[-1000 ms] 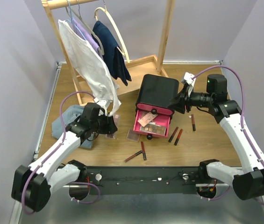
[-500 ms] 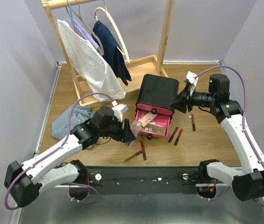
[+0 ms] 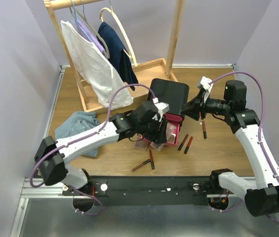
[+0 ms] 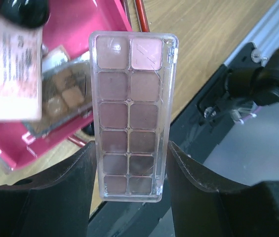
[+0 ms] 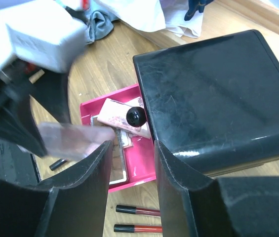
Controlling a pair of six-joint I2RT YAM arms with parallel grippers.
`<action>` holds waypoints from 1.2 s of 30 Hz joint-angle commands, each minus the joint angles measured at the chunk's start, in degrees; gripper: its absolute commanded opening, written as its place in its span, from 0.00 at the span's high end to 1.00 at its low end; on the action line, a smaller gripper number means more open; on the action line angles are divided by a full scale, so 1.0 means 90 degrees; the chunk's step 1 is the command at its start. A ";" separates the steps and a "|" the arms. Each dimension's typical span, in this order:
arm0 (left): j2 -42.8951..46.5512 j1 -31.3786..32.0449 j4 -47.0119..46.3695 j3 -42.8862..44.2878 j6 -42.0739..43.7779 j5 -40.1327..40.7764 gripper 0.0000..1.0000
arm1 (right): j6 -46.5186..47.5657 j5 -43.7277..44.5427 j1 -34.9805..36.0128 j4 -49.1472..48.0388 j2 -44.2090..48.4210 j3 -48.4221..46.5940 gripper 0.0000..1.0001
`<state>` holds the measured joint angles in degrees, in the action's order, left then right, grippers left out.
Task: Organize the makeup
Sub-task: Place the makeup in the drawer.
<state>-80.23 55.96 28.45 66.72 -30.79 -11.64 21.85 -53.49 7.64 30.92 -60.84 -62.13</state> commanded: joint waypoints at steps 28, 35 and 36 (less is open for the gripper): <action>-0.3508 0.0295 0.3216 0.4002 0.0188 0.1566 0.66 | -0.0103 -0.0248 -0.0321 -0.0056 0.0334 0.0321 0.53; -0.3644 0.0130 0.3275 0.4208 -0.0134 0.1596 0.63 | -0.0123 -0.0277 -0.0370 -0.0076 0.0373 0.0360 0.53; -0.3674 0.0100 0.3284 0.4276 -0.0163 0.1548 0.60 | -0.0132 -0.0286 -0.0370 -0.0076 0.0363 0.0360 0.53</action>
<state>-112.07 57.91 56.36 102.32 -30.26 1.15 21.45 -54.30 4.86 30.92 -58.48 -60.25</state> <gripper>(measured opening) 0.609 0.471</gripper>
